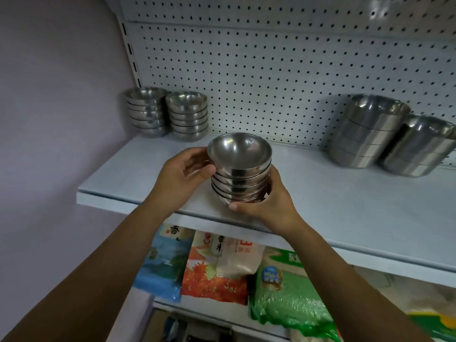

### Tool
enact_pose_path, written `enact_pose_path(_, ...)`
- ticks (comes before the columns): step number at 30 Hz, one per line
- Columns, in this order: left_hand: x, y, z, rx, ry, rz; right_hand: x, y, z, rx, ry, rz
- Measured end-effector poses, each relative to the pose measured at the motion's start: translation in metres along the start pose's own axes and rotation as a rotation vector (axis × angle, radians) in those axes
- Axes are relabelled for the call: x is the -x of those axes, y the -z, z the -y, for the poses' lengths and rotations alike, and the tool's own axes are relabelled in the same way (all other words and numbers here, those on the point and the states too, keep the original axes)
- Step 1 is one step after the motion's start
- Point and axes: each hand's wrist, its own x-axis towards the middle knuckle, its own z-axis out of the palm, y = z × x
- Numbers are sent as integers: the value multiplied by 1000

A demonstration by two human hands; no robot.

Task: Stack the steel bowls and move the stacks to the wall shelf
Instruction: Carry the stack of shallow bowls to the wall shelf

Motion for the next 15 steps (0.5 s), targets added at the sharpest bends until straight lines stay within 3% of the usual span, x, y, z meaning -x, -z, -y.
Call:
enact_pose_path(9,-65,41,27,-222,-70,187,-52,-47,-9,2,-32,-125)
enact_pose_path(12,-70,49,40,-335,-103,168,-67,-55,-12,11,-30,-121)
enact_pose_path(15,-64,57,61,-498,-96,41,-84,-55,-14,35,-27,-100)
